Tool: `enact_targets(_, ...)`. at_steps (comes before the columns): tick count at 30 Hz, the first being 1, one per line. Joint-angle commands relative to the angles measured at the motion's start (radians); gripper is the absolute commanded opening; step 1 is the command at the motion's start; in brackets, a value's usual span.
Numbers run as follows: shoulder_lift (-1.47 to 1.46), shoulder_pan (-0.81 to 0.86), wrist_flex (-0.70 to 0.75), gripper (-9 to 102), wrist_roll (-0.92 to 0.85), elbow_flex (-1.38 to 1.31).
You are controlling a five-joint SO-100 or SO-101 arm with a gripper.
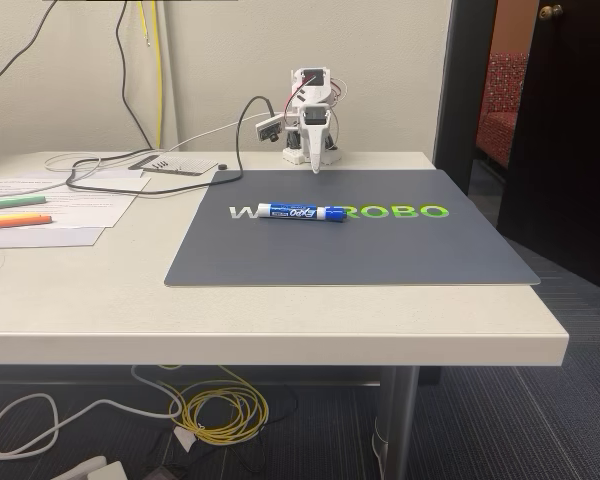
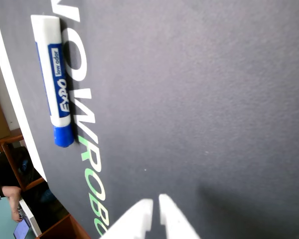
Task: Pick up the blue marker.
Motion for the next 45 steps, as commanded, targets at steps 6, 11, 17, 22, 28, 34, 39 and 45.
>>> enact_targets(6,0.061,-0.006,0.000,0,-0.005,-0.002)
enact_targets(11,0.061,-0.006,0.000,0,-0.003,-0.002)
enact_targets(17,0.061,-0.006,0.000,0,-0.008,-0.002)
enact_targets(22,0.061,-0.008,-0.023,0,-0.008,-0.021)
enact_targets(28,0.061,-0.014,0.000,5,-0.074,-0.091)
enact_targets(34,0.060,-0.002,0.060,6,-0.106,-0.147)
enact_targets(39,-0.126,-0.005,0.126,0,-0.114,-0.313)
enact_targets(45,-0.471,-0.005,0.230,0,-0.149,-0.657)
